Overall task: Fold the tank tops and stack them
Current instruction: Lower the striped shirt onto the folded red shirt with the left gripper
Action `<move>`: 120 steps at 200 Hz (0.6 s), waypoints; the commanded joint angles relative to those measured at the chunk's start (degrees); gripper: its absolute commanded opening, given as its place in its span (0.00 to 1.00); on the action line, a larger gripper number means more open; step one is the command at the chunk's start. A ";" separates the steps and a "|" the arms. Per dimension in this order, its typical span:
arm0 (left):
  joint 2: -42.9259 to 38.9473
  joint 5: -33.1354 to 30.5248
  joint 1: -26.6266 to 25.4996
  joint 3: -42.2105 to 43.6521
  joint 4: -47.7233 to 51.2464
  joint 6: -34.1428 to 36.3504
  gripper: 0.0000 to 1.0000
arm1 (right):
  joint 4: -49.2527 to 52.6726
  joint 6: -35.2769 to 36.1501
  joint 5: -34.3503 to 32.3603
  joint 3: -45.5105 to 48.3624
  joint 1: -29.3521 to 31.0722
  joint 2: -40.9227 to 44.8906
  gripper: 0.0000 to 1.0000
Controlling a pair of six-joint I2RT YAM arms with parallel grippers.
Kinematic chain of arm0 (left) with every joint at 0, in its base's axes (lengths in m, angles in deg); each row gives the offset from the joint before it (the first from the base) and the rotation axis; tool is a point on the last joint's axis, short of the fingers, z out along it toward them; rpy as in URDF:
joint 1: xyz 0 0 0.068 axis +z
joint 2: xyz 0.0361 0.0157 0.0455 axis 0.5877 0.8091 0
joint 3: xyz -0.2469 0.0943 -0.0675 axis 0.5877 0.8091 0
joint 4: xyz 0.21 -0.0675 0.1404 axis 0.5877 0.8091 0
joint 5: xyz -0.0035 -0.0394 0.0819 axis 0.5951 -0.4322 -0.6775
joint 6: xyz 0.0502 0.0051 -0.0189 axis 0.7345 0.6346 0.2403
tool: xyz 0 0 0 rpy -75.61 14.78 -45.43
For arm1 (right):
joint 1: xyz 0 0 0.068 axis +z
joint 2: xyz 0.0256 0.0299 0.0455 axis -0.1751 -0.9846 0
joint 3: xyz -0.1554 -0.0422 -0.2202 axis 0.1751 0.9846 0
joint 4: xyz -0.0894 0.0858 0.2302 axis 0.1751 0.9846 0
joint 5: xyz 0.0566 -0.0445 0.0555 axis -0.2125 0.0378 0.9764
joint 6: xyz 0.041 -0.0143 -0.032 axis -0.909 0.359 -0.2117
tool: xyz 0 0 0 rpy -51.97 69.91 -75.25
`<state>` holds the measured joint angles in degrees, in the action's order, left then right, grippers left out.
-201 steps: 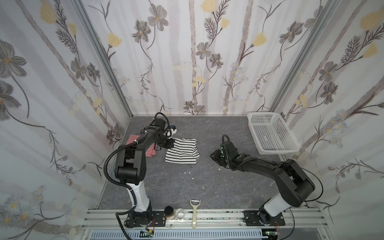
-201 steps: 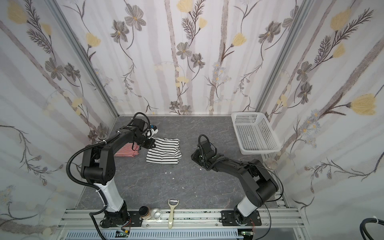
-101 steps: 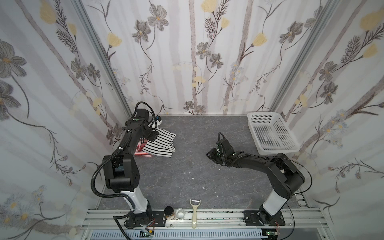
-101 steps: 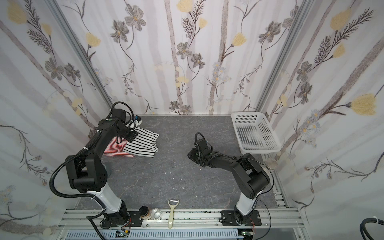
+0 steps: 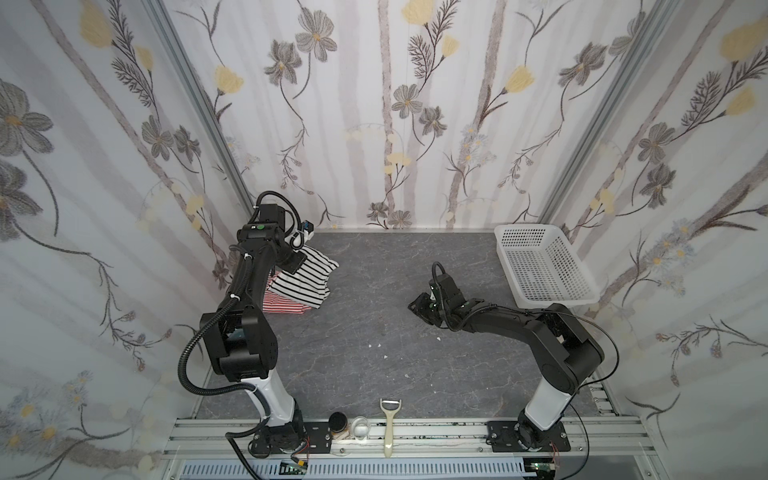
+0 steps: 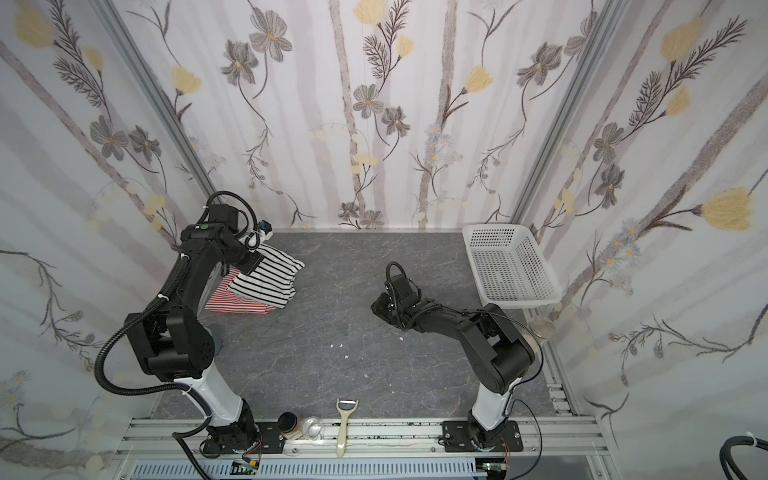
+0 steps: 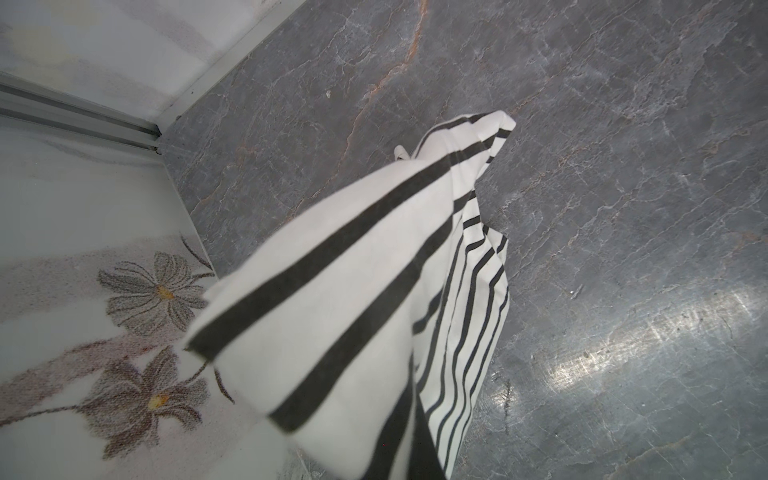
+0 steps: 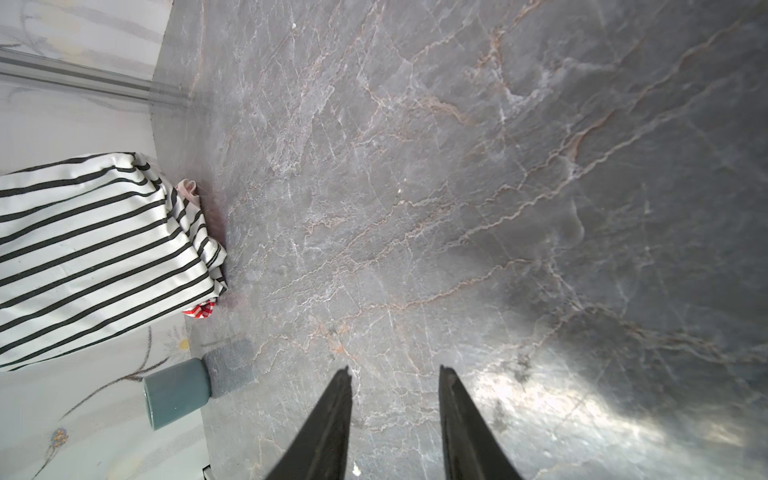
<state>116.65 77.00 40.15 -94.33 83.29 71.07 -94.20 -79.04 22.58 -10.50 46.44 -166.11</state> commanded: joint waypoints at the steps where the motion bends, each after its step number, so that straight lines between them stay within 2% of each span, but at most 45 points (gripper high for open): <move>1: -0.75 -0.98 0.02 -1.11 3.14 2.11 0.00 | -1.61 0.13 0.02 -0.85 0.13 -0.37 0.37; 66: -2.79 -2.69 0.37 -3.10 5.26 3.78 0.00 | -2.13 0.04 0.31 -1.71 1.00 -1.16 0.37; 120: -0.46 -2.77 3.04 -3.49 5.41 5.15 0.00 | -2.05 -0.05 0.23 -1.59 1.45 -1.51 0.37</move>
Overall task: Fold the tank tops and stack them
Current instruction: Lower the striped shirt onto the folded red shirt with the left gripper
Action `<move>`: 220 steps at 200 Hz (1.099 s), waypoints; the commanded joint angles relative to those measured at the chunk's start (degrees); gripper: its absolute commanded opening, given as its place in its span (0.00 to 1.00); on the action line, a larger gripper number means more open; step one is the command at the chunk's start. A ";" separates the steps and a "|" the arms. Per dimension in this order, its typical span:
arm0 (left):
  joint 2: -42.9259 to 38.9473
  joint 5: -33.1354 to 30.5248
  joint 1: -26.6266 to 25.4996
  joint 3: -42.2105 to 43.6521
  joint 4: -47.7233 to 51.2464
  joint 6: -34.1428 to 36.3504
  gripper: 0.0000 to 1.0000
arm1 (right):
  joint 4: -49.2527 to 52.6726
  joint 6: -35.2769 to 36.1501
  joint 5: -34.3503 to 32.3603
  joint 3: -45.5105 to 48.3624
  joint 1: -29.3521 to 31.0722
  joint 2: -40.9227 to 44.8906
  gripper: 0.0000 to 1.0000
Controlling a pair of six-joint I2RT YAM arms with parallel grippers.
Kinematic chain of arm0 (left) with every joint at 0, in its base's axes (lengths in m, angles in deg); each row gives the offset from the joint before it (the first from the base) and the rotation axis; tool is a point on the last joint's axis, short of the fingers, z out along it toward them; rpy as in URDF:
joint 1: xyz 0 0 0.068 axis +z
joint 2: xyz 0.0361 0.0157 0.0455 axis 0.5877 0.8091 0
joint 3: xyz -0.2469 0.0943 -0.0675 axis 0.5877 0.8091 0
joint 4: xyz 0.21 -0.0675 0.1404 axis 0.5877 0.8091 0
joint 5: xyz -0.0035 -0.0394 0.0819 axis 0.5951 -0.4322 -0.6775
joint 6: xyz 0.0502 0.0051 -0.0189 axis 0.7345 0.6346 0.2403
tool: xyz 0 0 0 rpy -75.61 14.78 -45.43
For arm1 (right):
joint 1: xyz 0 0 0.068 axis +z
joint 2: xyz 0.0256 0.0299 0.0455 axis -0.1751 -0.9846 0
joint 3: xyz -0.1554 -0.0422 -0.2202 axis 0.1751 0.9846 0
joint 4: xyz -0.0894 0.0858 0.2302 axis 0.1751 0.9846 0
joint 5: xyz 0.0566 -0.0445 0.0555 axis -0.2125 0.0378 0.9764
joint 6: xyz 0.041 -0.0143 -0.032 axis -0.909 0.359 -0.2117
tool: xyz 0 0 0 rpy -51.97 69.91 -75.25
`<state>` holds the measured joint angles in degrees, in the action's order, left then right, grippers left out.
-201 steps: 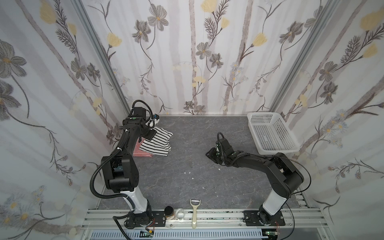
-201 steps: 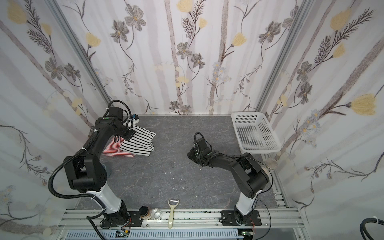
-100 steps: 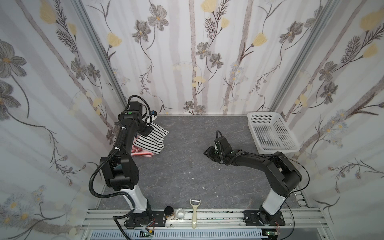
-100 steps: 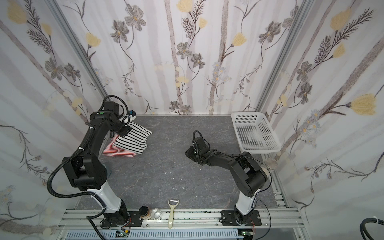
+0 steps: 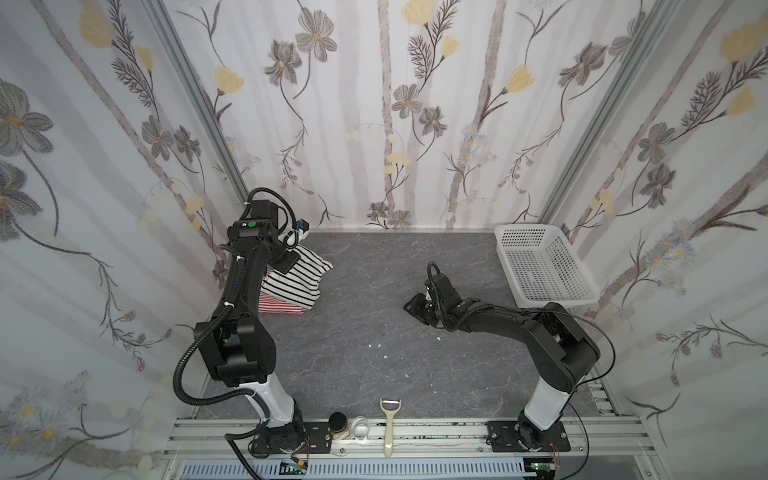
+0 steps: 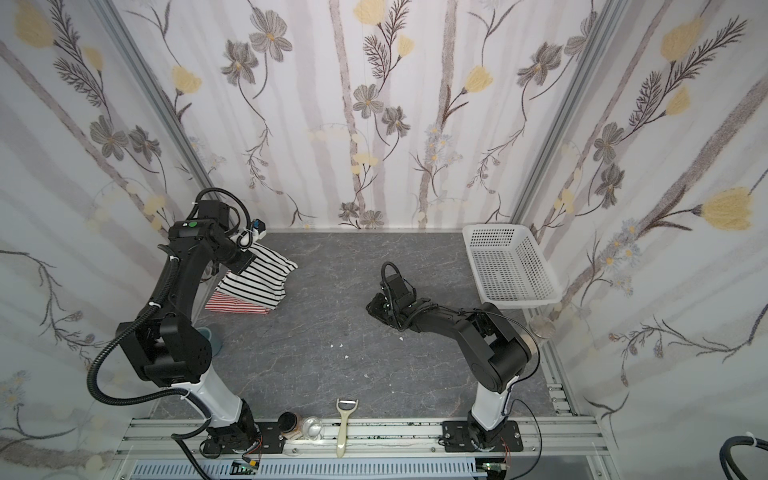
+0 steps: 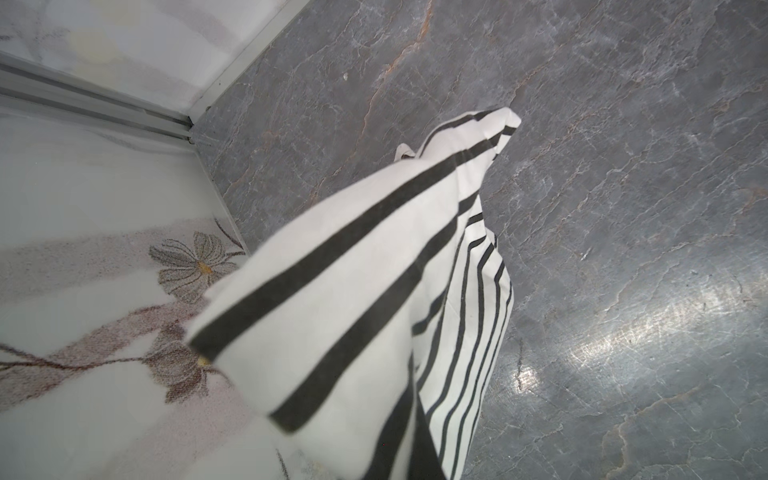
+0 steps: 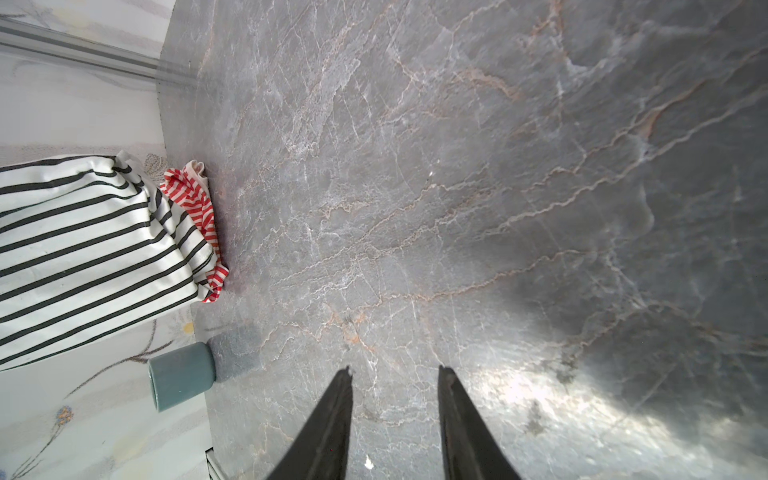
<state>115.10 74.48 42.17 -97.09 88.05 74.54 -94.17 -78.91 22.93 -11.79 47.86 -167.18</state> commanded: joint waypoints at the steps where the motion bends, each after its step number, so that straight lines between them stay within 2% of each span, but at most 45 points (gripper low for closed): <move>1: 1.11 -0.28 1.12 -0.67 0.62 1.63 0.00 | -2.07 -0.18 -0.12 -0.29 0.11 -0.44 0.37; 66: 3.30 -0.02 3.33 -2.07 -0.06 2.36 0.00 | -1.45 -0.09 0.06 -1.94 0.89 -2.08 0.37; 156: 11.61 -0.47 8.23 -4.76 -2.51 2.38 0.00 | -1.16 -0.35 -0.20 -1.87 1.51 -2.81 0.37; 220: 18.08 1.89 11.63 -8.03 -3.89 2.59 0.00 | -0.50 -0.35 -0.49 -2.19 1.81 -2.99 0.37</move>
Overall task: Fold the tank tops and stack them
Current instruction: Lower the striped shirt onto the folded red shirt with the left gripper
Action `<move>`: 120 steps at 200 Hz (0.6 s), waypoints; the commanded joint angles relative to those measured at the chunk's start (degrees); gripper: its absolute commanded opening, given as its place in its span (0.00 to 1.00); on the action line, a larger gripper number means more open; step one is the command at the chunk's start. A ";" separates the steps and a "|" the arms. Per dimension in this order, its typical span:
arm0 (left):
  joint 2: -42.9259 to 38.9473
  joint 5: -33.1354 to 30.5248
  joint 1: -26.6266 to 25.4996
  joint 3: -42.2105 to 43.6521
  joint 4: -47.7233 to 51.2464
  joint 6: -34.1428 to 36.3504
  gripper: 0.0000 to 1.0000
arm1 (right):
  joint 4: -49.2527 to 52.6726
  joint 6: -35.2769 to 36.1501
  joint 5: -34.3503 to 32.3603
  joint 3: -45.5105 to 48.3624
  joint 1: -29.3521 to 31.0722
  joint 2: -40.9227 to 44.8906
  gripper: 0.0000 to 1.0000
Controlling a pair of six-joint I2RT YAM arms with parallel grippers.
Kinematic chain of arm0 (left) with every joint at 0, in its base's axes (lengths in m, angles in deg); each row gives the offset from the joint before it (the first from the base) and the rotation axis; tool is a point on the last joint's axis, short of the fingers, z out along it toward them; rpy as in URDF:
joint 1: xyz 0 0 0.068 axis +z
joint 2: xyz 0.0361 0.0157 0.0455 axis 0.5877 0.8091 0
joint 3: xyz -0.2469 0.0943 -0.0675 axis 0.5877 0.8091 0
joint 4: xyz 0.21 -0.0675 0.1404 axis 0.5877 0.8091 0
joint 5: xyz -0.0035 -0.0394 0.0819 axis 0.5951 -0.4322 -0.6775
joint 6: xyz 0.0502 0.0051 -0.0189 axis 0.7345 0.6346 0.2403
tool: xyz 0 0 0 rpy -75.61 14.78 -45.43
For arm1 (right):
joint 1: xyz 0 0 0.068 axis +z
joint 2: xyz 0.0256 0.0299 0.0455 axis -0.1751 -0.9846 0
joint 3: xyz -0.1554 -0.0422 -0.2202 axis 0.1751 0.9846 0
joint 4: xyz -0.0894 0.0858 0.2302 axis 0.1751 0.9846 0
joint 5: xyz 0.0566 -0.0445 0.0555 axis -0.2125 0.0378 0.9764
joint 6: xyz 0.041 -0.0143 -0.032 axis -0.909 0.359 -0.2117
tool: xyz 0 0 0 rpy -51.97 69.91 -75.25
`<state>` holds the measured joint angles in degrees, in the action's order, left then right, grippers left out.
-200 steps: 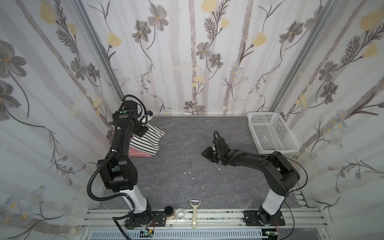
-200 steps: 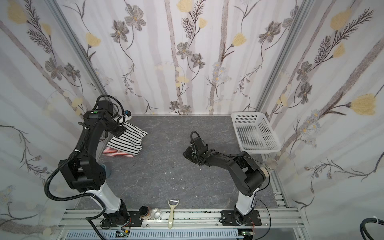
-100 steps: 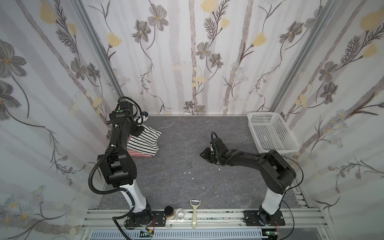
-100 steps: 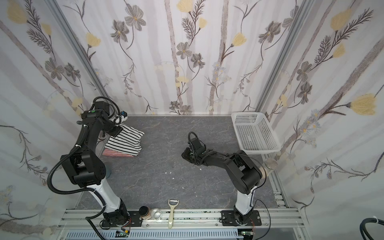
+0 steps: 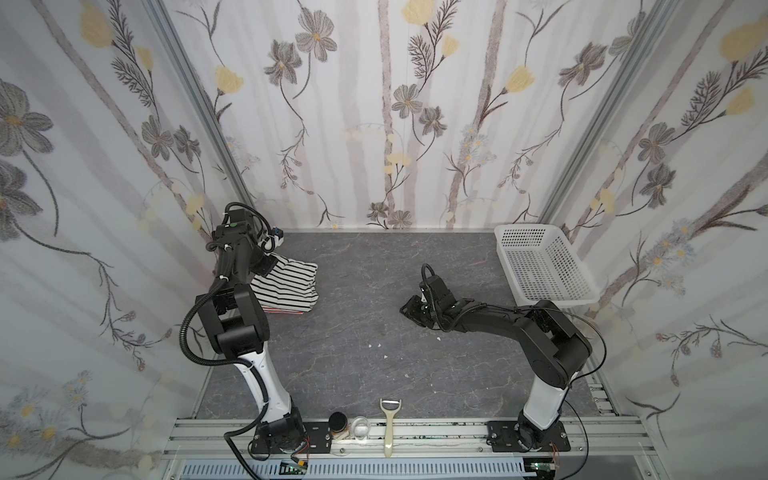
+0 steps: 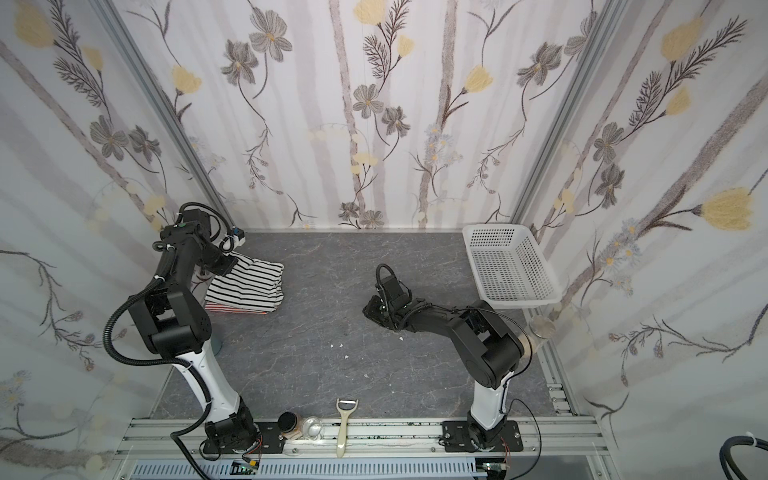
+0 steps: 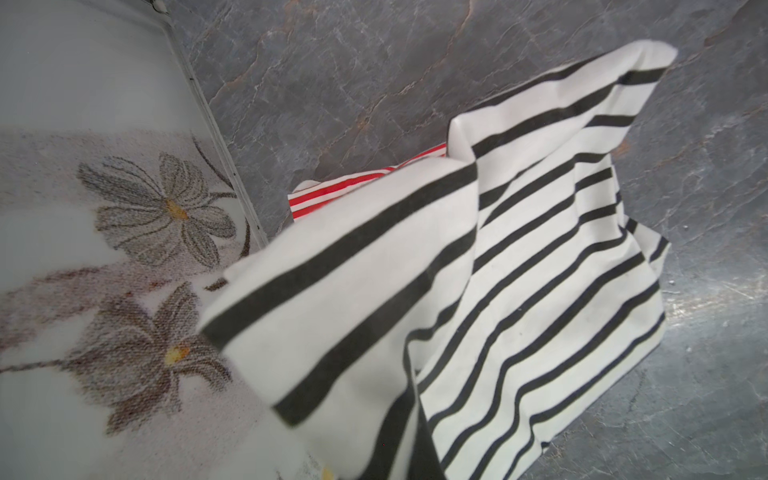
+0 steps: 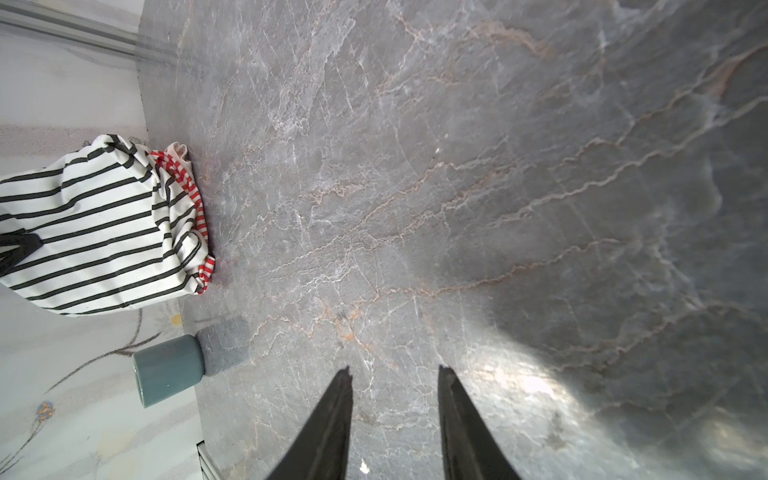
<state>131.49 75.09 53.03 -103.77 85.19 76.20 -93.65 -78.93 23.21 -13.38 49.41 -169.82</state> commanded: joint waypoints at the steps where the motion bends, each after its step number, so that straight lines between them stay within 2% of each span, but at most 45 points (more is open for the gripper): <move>1: 1.74 1.28 0.83 -1.40 -1.02 0.96 0.00 | -1.02 -0.33 -0.76 -0.57 0.24 -0.35 0.37; 120: 9.78 2.10 3.00 -5.70 -3.13 -1.48 0.01 | -0.06 -0.25 -0.83 -1.41 0.31 -0.37 0.37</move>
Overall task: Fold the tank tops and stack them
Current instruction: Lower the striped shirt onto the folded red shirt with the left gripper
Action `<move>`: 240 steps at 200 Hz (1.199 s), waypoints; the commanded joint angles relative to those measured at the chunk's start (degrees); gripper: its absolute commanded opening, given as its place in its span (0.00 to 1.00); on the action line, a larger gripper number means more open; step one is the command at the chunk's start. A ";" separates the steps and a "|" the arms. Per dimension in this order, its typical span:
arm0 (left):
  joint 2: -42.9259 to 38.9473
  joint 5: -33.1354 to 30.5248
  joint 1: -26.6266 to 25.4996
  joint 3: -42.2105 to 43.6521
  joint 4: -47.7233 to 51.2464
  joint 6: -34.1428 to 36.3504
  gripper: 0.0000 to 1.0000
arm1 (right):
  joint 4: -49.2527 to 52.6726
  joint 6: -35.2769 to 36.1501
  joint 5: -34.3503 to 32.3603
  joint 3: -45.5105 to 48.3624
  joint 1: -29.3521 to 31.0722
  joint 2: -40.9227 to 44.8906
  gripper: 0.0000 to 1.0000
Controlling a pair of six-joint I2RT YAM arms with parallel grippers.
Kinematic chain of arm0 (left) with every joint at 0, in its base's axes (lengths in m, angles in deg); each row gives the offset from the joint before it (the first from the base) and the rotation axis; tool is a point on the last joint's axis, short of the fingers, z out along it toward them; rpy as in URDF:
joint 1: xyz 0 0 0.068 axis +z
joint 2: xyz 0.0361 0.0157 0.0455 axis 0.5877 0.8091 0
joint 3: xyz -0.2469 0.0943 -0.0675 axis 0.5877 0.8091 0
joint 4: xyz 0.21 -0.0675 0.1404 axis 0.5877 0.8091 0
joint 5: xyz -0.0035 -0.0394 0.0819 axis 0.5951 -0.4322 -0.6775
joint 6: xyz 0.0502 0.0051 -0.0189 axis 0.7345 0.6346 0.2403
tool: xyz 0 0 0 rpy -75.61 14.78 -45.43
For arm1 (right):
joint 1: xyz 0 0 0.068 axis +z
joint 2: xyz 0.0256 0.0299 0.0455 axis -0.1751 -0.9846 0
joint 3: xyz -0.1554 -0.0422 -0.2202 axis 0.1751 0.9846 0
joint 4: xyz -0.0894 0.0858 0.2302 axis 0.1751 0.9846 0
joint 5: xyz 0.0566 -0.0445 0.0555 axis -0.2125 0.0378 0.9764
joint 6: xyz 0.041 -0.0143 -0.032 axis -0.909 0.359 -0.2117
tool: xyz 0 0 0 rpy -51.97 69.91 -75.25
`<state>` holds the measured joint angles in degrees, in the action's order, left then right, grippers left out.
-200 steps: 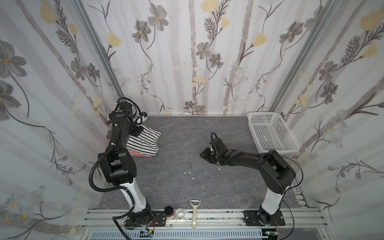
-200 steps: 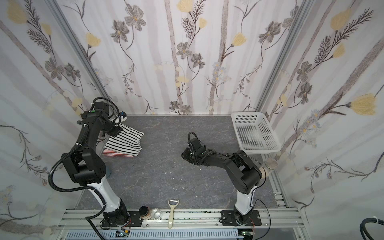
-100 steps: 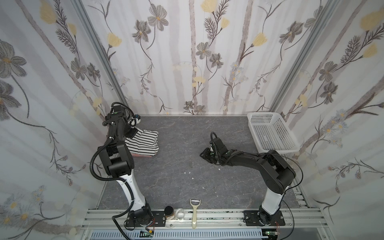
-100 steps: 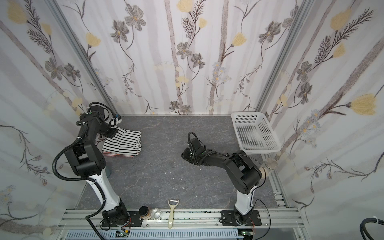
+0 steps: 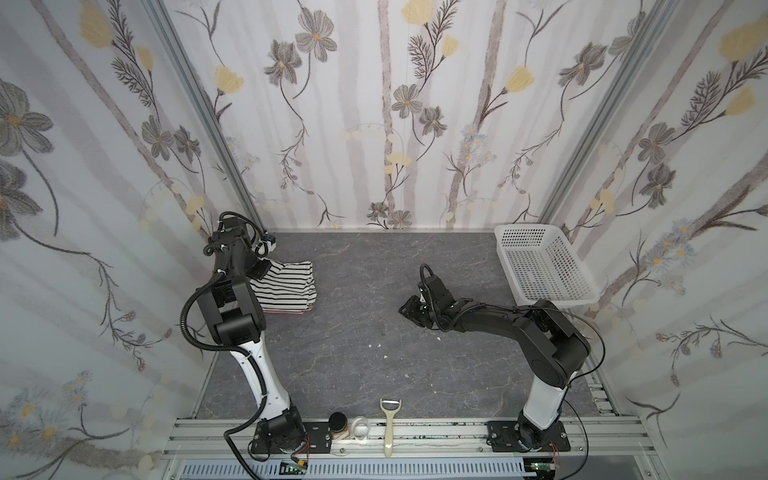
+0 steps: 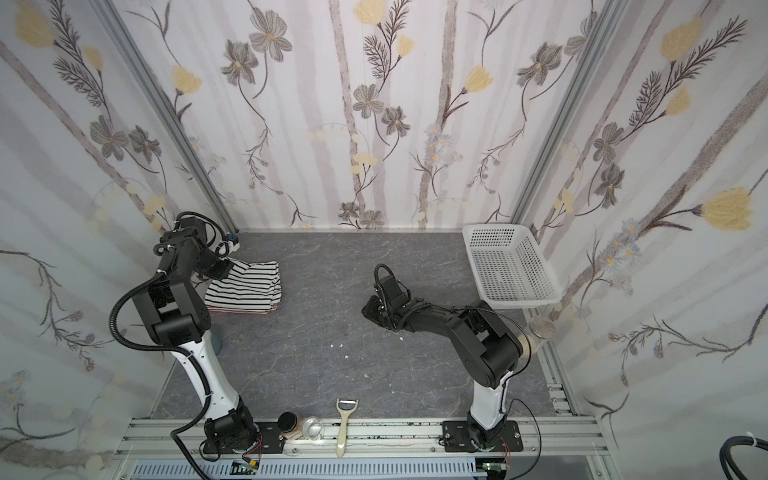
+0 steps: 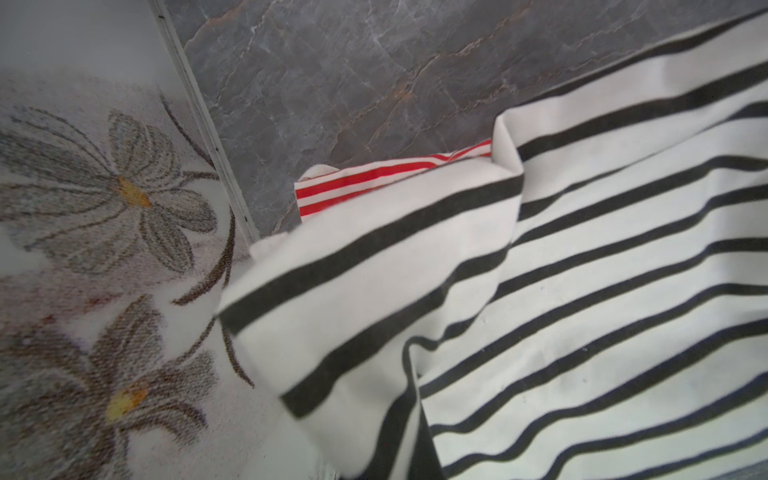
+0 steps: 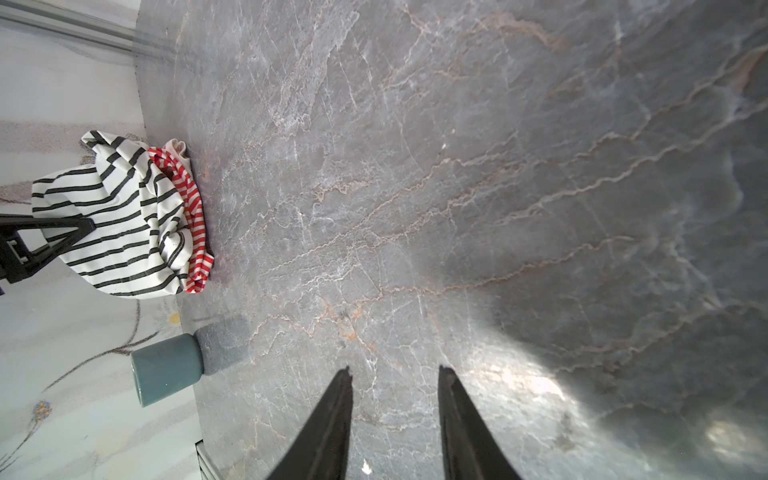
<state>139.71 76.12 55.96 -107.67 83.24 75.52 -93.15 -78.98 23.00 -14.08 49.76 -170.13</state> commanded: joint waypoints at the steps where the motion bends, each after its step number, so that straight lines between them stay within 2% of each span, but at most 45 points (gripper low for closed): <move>1: 1.61 1.06 0.07 -1.89 -1.19 -0.84 0.01 | -0.56 -0.20 -0.58 -0.71 -0.04 -0.05 0.37; 40: 4.27 0.53 0.07 -3.38 -1.36 -1.42 0.03 | -0.10 0.15 -0.76 -0.63 -0.03 0.22 0.37; 60: 4.62 -0.31 0.07 -3.38 -1.60 -2.30 0.16 | -0.21 0.31 -0.64 -0.50 -0.03 0.39 0.37; 77: 4.18 -0.61 0.31 -3.46 -2.10 -3.41 0.33 | -0.21 0.55 -0.66 -0.45 0.05 0.67 0.37; 116: 3.10 -3.80 1.30 -6.24 -5.14 -8.06 0.45 | -0.80 1.03 -0.28 -0.53 0.13 1.01 0.37; 143: 1.57 -4.60 1.32 -5.76 -7.76 -10.26 0.46 | -1.06 1.03 -0.12 -0.54 0.31 0.53 0.37; 185: 2.86 -5.18 0.33 -3.95 -8.29 -9.18 0.36 | -0.56 0.59 -0.11 -1.09 0.22 0.30 0.37; 240: 4.21 -12.68 0.16 -0.90 -9.84 -7.88 0.31 | 0.99 0.86 -0.21 -2.12 -0.04 0.57 0.37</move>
<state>143.60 68.25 55.96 -109.87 74.89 66.39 -92.45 -78.06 23.04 -15.75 49.85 -169.60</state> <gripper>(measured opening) 0.334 0.367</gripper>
